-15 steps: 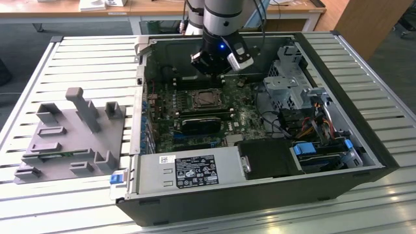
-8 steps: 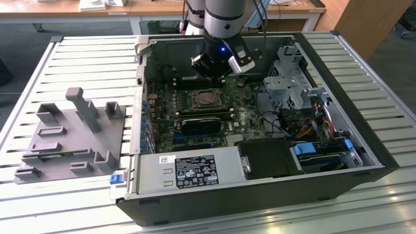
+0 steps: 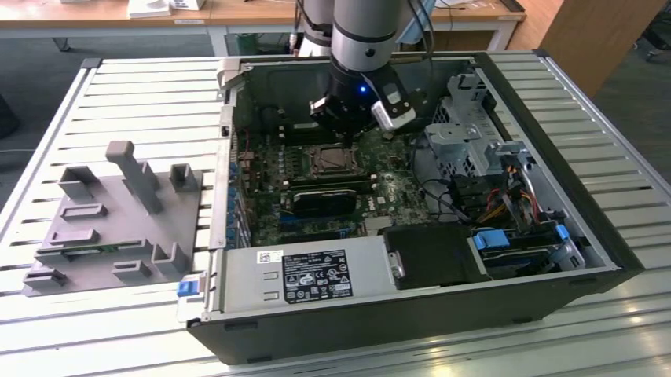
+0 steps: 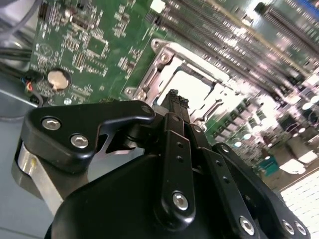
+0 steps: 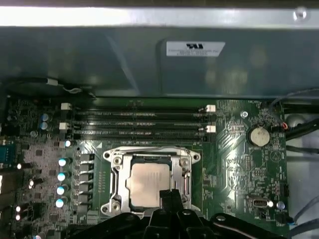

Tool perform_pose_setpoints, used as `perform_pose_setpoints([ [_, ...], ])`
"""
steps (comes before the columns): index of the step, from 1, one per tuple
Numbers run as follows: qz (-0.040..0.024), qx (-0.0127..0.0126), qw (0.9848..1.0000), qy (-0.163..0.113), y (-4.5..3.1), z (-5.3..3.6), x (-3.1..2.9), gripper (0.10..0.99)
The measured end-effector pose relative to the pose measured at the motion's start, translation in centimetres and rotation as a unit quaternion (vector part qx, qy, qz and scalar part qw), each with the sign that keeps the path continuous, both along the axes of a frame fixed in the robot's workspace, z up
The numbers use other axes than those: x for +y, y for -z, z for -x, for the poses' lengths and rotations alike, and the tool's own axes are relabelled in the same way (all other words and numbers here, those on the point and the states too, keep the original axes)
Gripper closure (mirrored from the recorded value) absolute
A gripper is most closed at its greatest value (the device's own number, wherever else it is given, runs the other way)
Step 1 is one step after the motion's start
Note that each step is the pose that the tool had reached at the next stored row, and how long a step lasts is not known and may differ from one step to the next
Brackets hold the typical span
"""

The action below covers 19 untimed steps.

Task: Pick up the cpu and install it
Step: 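Install the second cpu locking lever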

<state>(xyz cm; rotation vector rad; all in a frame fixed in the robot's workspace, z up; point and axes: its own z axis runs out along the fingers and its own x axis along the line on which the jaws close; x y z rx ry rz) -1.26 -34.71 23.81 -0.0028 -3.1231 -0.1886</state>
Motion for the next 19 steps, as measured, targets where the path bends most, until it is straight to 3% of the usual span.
perform_pose_setpoints([
  [3,0.0000,0.0010,1.0000,0.000,0.00,-0.01,-0.39,0.980],
  [7,0.0000,0.0100,1.0000,0.000,0.01,-0.04,-0.63,0.980],
  [8,0.0001,0.0107,0.9999,0.000,0.02,-0.05,-0.78,0.980],
  [14,-0.0001,0.0108,0.9999,0.000,0.12,-0.04,-2.10,0.980],
  [19,-0.0001,0.0108,0.9999,0.000,0.18,0.39,-2.74,0.980],
])
